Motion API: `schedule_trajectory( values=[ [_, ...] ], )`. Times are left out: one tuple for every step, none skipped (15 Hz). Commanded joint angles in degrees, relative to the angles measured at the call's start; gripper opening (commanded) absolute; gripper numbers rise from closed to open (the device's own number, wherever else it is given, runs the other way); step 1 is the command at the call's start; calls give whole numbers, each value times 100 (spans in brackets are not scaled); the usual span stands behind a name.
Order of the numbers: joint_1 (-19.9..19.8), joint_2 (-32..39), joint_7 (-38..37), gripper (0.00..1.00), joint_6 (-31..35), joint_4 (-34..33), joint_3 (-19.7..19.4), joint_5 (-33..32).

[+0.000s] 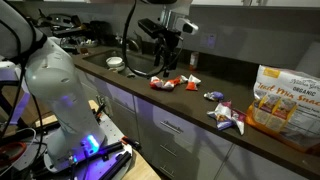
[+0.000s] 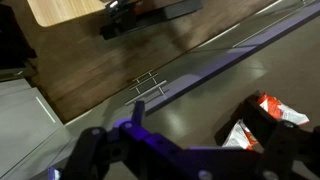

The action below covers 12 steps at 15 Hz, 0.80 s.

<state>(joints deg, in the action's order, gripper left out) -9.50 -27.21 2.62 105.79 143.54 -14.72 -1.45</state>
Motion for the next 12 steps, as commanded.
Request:
schedule_trajectory(
  values=[
    [-110, 15, 43, 100, -17, -13, 99, 44],
    [-110, 15, 43, 100, -17, -13, 99, 44],
    [-110, 15, 43, 100, -17, -13, 99, 44],
    [-110, 15, 43, 100, -17, -13, 99, 44],
    [-110, 15, 43, 100, -17, -13, 99, 44],
    [-110, 15, 43, 100, -17, -13, 99, 44],
    [-110, 15, 43, 100, -17, -13, 99, 44],
    [-110, 15, 43, 100, -17, -13, 99, 44],
    [-110, 15, 43, 100, -17, -13, 99, 44],
    [-116, 14, 80, 100, 217, 85, 94, 11],
    [-120, 22, 83, 100, 318, 116, 98, 5],
    [-112, 55, 121, 100, 494, 164, 78, 26]
  ],
)
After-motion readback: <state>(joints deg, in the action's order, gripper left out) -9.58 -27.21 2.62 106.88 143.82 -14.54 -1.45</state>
